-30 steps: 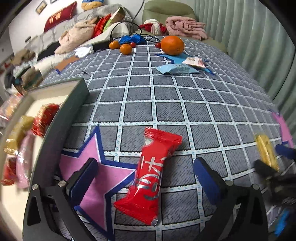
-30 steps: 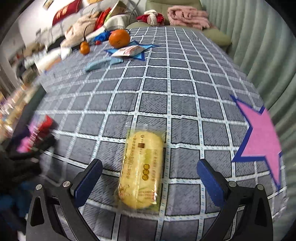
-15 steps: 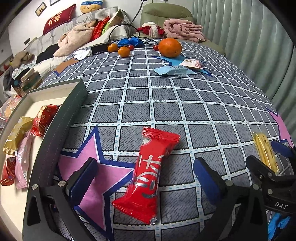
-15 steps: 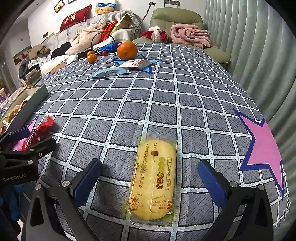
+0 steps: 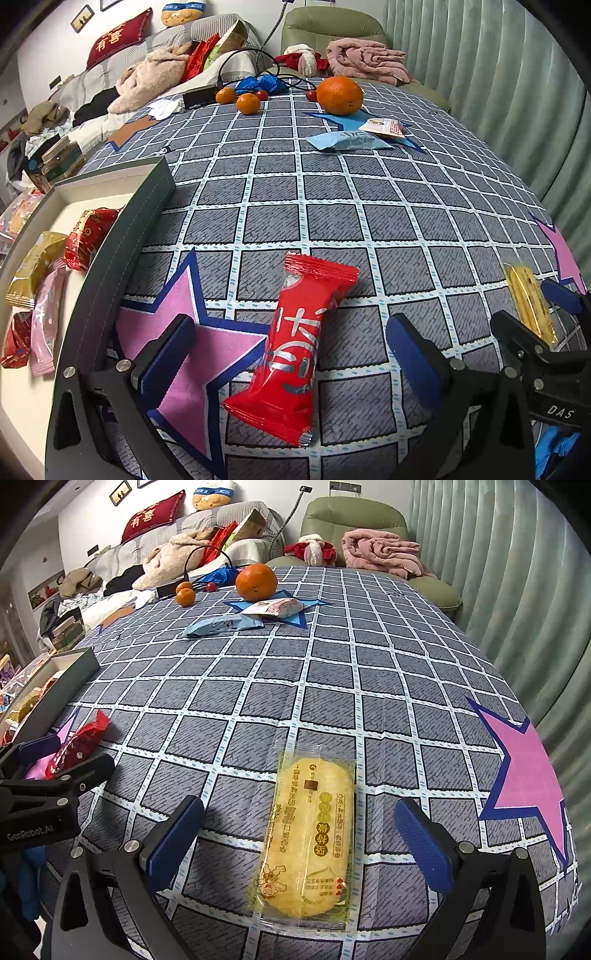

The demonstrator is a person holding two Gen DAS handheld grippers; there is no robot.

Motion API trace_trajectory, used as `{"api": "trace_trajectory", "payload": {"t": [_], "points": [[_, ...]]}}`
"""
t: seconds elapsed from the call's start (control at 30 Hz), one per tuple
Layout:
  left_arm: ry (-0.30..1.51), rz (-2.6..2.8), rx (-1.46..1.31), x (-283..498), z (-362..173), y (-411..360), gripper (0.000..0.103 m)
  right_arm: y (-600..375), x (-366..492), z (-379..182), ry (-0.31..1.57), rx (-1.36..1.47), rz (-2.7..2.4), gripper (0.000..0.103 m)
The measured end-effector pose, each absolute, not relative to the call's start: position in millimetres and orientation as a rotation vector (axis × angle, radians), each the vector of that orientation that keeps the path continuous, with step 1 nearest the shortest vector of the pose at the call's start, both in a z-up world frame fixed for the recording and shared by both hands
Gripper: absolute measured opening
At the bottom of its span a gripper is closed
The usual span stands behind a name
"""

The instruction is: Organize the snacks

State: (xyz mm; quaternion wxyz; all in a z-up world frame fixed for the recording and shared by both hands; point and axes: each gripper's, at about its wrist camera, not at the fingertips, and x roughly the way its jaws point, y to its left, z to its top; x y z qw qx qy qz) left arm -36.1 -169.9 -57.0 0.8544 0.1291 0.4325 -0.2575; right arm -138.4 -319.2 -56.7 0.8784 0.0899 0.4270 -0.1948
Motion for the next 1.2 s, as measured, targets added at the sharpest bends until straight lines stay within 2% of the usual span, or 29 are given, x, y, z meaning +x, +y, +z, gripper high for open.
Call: {"api": "trace_trajectory", "payload": {"t": [1.2], "points": [[0.910, -0.544, 0.269, -36.3, -56.6, -169.6, 0.103, -319.4, -134.3, -57.2, 0.921, 0.189, -0.397, 0.103]]}}
